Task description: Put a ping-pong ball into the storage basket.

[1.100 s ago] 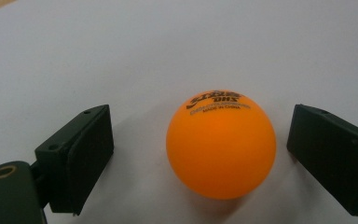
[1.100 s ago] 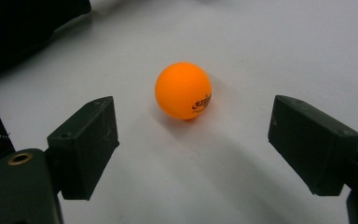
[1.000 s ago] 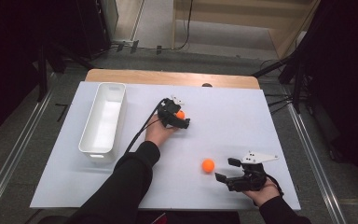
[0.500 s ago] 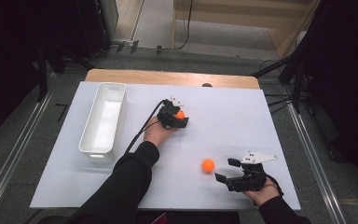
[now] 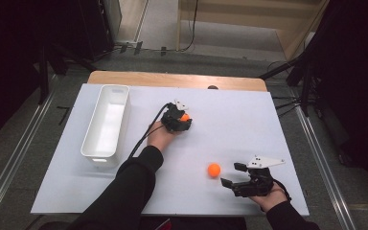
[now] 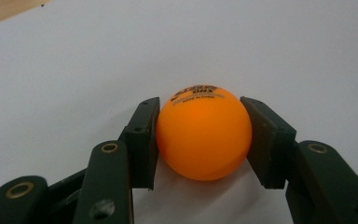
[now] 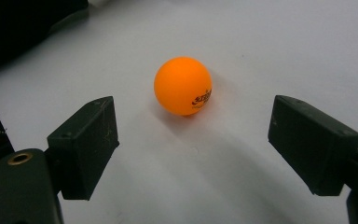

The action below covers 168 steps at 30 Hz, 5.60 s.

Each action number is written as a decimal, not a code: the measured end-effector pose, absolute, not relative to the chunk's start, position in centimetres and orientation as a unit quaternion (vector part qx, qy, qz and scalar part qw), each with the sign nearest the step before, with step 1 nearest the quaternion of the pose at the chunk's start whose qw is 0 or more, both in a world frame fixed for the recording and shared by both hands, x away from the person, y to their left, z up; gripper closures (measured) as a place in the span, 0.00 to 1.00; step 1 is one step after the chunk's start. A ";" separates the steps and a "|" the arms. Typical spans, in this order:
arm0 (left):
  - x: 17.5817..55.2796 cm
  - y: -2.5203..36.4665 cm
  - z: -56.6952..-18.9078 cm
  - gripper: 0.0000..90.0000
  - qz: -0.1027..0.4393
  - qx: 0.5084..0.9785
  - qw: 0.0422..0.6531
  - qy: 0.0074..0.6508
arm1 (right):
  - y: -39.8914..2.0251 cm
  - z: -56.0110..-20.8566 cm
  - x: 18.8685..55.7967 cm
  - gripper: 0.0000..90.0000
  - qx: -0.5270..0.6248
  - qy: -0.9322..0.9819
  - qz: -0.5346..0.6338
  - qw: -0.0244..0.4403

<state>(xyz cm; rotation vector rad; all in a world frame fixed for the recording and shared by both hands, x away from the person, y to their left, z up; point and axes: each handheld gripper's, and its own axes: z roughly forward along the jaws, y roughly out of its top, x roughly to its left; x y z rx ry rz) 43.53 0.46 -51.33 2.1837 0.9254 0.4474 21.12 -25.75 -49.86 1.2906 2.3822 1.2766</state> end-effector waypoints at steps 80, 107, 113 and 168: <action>36.3 5.1 -44.2 0.56 0.037 0.867 0.406 0.286 | -26.1 -49.6 21.0 0.16 0.436 0.787 0.429 0.077; 35.7 6.9 -41.8 0.56 0.042 0.861 0.411 0.296 | -26.3 -49.6 20.9 0.16 0.437 0.785 0.433 0.075; 35.8 7.6 -40.9 0.56 0.042 0.862 0.408 0.299 | -26.3 -49.6 21.0 0.16 0.437 0.785 0.433 0.075; 37.6 15.8 -36.8 0.56 0.097 0.818 0.430 0.369 | -26.2 -49.6 21.0 0.16 0.437 0.785 0.433 0.074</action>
